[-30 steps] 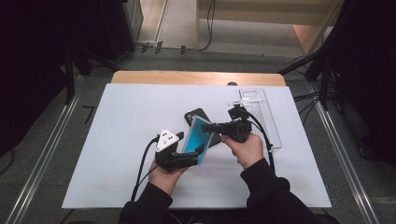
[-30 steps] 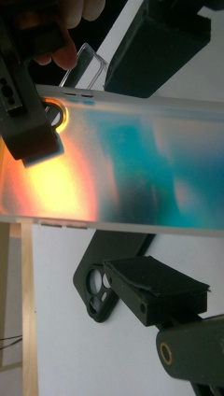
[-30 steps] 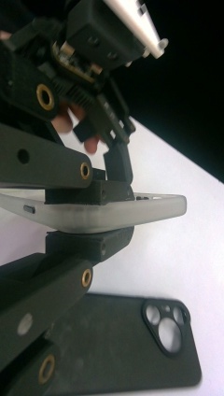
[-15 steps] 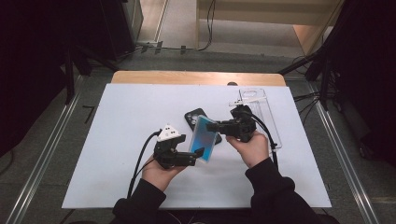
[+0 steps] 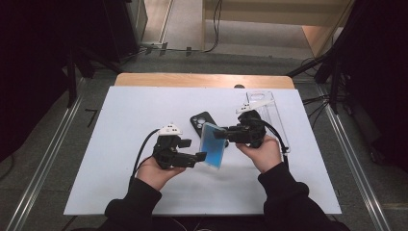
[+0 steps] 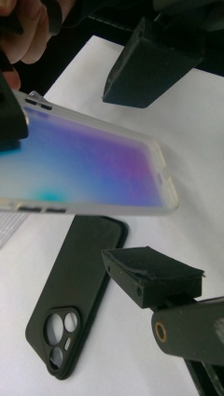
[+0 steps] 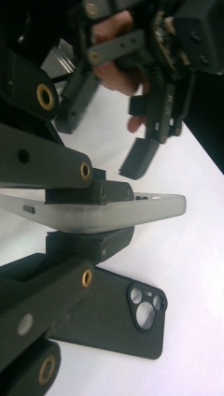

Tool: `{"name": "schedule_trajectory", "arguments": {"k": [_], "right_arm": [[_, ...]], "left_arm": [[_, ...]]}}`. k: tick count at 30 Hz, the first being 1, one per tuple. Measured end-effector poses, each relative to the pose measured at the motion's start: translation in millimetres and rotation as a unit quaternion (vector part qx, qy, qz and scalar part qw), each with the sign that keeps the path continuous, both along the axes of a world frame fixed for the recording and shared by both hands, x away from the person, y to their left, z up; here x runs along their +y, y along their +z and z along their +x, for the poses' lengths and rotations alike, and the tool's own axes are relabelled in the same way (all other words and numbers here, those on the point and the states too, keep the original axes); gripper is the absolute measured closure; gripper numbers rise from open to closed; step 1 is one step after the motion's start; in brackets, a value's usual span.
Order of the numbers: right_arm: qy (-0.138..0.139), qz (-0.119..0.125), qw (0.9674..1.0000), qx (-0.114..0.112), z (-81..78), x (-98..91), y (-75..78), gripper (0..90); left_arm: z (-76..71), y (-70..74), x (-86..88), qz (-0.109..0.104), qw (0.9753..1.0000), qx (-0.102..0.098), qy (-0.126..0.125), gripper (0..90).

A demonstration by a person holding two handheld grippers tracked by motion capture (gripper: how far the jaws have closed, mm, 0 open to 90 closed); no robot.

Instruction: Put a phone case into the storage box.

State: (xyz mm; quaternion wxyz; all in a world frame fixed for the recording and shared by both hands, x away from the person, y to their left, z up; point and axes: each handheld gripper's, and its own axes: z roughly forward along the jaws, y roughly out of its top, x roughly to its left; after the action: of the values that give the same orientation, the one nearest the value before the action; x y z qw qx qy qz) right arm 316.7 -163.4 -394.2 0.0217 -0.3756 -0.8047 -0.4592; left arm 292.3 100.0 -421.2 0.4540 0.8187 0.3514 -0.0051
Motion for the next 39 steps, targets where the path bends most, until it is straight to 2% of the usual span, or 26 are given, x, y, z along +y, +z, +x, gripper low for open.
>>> {"name": "schedule_trajectory", "arguments": {"k": [6, 10, 12, 14, 17, 20, 23, 27, 30, 33, 39], "right_arm": [[0.030, -0.008, 0.9991, -0.027, -1.7, -3.0, 0.2, 76.6], [0.048, -0.009, 0.9984, -0.028, -2.5, -5.8, 0.3, 76.6], [0.056, -0.010, 0.9978, -0.033, -3.2, -7.0, 0.3, 76.6], [0.069, -0.011, 0.9969, -0.038, -4.1, -8.2, 0.4, 76.6], [0.086, -0.013, 0.9952, -0.045, -5.0, -8.9, 0.6, 76.6], [0.100, -0.015, 0.9940, -0.042, -5.3, -9.1, 0.8, 76.6], [0.118, -0.016, 0.9919, -0.046, -5.7, -8.1, 0.6, 76.6], [0.150, -0.018, 0.9872, -0.052, -7.3, -3.8, 0.0, 76.6], [0.168, -0.020, 0.9841, -0.054, -8.4, -0.5, -1.1, 76.6], [0.184, -0.021, 0.9813, -0.055, -8.7, 2.7, -2.6, 76.6], [0.202, -0.017, 0.9779, -0.052, -7.8, 4.8, -4.6, 76.6]], "left_arm": [[2.8, 5.7, 4.1, 0.005, 0.9995, -0.016, -0.027, 25.8], [4.2, 8.5, 4.7, 0.012, 0.9989, -0.026, -0.038, 27.3], [5.4, 10.4, 4.5, 0.013, 0.9987, -0.022, -0.044, 27.2], [7.9, 11.5, 4.7, 0.006, 0.9979, -0.020, -0.061, 27.1], [9.2, 13.0, 4.4, 0.008, 0.9961, -0.036, -0.080, 27.1], [12.7, 14.0, 5.2, -0.002, 0.9951, -0.031, -0.094, 27.2], [15.7, 15.6, 6.0, -0.007, 0.9941, -0.023, -0.105, 30.7], [18.5, 19.2, 6.6, -0.007, 0.9922, -0.025, -0.122, 33.2], [20.6, 20.0, 7.7, -0.014, 0.9907, -0.019, -0.134, 36.8], [22.4, 20.1, 8.5, -0.012, 0.9891, -0.020, -0.146, 37.2], [23.8, 20.9, 8.2, -0.008, 0.9838, -0.026, -0.177, 43.9]]}}
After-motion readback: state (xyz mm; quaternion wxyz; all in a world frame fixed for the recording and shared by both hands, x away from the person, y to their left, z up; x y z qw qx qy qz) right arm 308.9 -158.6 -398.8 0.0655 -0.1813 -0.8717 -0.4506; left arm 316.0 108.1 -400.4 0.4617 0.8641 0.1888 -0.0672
